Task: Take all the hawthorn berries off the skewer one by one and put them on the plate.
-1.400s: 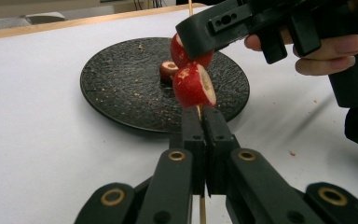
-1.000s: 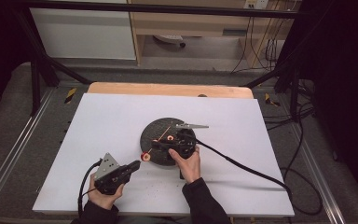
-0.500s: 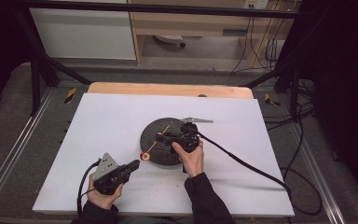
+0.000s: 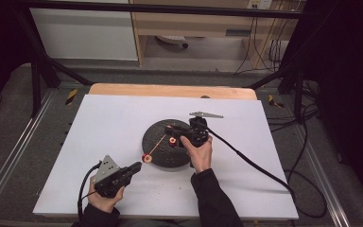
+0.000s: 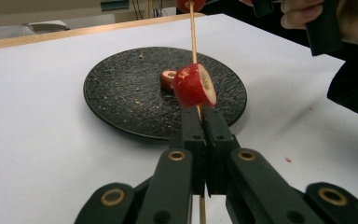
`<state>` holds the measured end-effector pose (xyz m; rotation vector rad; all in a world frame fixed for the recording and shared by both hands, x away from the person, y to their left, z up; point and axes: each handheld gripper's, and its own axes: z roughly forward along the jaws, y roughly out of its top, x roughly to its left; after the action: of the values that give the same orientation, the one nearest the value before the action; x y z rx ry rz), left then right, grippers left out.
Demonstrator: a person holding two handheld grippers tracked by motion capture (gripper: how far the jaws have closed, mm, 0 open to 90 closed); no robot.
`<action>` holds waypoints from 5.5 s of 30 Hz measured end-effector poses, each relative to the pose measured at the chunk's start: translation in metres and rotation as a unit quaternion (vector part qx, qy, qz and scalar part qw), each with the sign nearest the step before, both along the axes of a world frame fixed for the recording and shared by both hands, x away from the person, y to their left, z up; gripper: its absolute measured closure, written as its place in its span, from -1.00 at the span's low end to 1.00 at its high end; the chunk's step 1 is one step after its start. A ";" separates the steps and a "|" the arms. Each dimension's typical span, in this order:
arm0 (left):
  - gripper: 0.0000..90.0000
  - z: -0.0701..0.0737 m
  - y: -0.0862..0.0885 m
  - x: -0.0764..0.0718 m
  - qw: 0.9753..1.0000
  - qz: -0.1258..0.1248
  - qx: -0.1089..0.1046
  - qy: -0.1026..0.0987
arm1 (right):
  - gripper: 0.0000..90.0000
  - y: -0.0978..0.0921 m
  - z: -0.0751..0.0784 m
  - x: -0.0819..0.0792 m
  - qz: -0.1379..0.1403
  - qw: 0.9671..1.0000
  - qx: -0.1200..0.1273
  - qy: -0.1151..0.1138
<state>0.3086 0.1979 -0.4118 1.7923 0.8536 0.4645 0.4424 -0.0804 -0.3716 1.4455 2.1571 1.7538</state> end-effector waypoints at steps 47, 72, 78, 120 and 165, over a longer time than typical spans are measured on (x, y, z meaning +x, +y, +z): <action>0.97 -0.004 0.000 0.004 1.000 0.002 0.007 0.011 | 0.35 -0.018 -0.077 0.002 -0.005 0.992 -0.115 0.052; 0.97 -0.005 -0.001 0.005 1.000 0.004 0.011 0.012 | -0.84 -0.026 -0.034 -0.031 0.029 0.997 -0.066 -0.011; 0.97 -0.005 -0.002 0.005 1.000 0.004 0.011 0.012 | -0.87 -0.011 -0.032 -0.039 0.044 0.997 -0.059 -0.006; 0.97 -0.006 -0.010 0.002 1.000 0.005 0.016 0.005 | 0.34 0.048 -0.042 -0.046 0.109 0.992 0.019 0.060; 0.97 0.000 -0.006 -0.003 1.000 0.005 0.003 -0.015 | 0.42 0.006 -0.004 -0.006 0.013 1.000 0.015 0.020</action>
<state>0.3054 0.1916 -0.4117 1.7830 0.8421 0.4990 0.4367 -0.0742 -0.3759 1.4779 2.1892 1.7881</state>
